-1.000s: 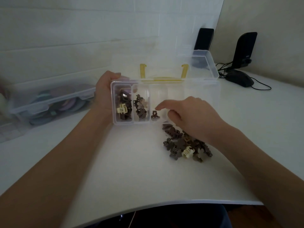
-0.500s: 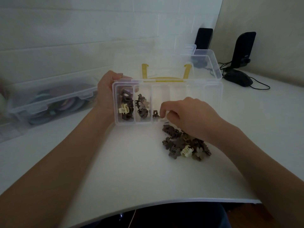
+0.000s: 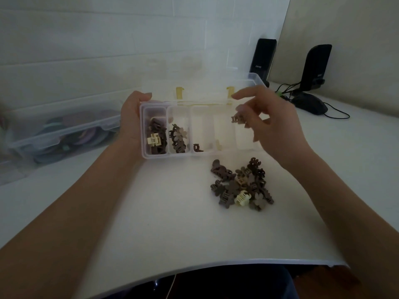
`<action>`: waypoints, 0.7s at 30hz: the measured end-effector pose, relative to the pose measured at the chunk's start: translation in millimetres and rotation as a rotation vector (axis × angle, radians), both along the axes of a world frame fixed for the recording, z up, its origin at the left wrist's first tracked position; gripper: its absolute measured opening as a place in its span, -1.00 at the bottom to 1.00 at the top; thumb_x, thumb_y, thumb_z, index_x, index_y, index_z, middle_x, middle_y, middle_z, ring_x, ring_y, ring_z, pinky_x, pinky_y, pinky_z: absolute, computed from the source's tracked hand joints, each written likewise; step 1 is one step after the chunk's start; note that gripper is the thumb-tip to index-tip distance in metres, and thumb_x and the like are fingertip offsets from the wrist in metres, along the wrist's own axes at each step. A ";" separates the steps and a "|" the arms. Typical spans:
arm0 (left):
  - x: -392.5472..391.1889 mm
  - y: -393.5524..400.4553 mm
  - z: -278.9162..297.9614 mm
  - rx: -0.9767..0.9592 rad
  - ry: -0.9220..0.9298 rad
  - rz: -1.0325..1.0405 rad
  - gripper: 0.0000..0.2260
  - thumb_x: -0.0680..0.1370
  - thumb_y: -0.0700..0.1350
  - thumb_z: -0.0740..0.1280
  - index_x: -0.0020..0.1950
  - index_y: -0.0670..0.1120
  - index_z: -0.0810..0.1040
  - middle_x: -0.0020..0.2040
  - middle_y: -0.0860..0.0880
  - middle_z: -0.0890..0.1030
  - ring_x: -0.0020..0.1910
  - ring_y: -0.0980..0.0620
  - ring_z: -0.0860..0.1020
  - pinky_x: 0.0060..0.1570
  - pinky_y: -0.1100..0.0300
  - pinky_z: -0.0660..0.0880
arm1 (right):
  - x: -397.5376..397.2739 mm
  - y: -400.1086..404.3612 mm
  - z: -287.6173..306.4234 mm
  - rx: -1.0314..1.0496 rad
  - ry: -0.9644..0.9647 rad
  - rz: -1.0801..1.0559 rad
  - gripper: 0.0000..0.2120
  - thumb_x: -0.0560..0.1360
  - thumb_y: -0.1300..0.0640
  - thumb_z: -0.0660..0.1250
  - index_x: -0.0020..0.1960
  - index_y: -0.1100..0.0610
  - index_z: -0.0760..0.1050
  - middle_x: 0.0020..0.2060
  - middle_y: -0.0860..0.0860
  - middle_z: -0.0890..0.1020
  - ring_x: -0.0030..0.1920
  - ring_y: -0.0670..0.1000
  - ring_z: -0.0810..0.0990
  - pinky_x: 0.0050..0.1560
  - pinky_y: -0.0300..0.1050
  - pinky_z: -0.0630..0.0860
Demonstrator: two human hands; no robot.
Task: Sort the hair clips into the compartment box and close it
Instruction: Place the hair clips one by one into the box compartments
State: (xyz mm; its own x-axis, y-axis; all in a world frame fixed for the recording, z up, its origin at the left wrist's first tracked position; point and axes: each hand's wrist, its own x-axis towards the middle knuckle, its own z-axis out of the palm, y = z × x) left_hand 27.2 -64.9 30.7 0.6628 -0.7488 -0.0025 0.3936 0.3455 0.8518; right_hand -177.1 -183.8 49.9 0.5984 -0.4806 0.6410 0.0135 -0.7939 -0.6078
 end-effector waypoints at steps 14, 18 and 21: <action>10.7 2.3 -1.6 0.026 0.029 0.015 -0.78 0.49 0.06 0.18 -0.23 -0.07 0.38 -0.34 -0.07 0.44 -0.37 -0.03 0.45 -0.27 0.22 0.46 | 3.9 -10.1 -6.1 -0.185 0.116 -0.081 -0.88 0.50 0.19 0.36 0.01 0.02 0.55 -0.09 -0.24 0.57 -0.13 -0.12 0.54 -0.22 -0.30 0.42; 9.5 3.4 -1.6 -0.001 0.018 0.006 -0.77 0.27 0.06 0.29 -0.26 -0.06 0.37 -0.31 -0.08 0.40 -0.36 -0.04 0.42 -0.26 0.23 0.45 | 1.3 -6.1 -2.7 -0.141 0.067 -0.027 -0.92 0.50 0.19 0.35 -0.03 0.06 0.57 -0.18 -0.21 0.59 -0.21 -0.14 0.53 -0.28 -0.32 0.44; 6.3 3.3 0.4 -0.059 0.020 0.058 -0.81 0.23 0.03 0.29 -0.46 -0.03 0.33 -0.46 -0.02 0.36 -0.46 0.01 0.35 -0.32 0.27 0.39 | -2.4 -0.7 -0.3 -0.092 0.141 0.097 -0.96 0.47 0.11 0.41 -0.10 0.07 0.60 -0.43 -0.02 0.60 -0.48 -0.11 0.45 -0.41 -0.37 0.34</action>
State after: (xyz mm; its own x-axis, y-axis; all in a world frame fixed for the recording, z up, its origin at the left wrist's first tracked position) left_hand 33.5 -61.7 31.1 0.7052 -0.7085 0.0266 0.3883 0.4174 0.8216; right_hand -179.5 -184.5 49.6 0.7261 -0.3595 0.5862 0.0125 -0.8455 -0.5339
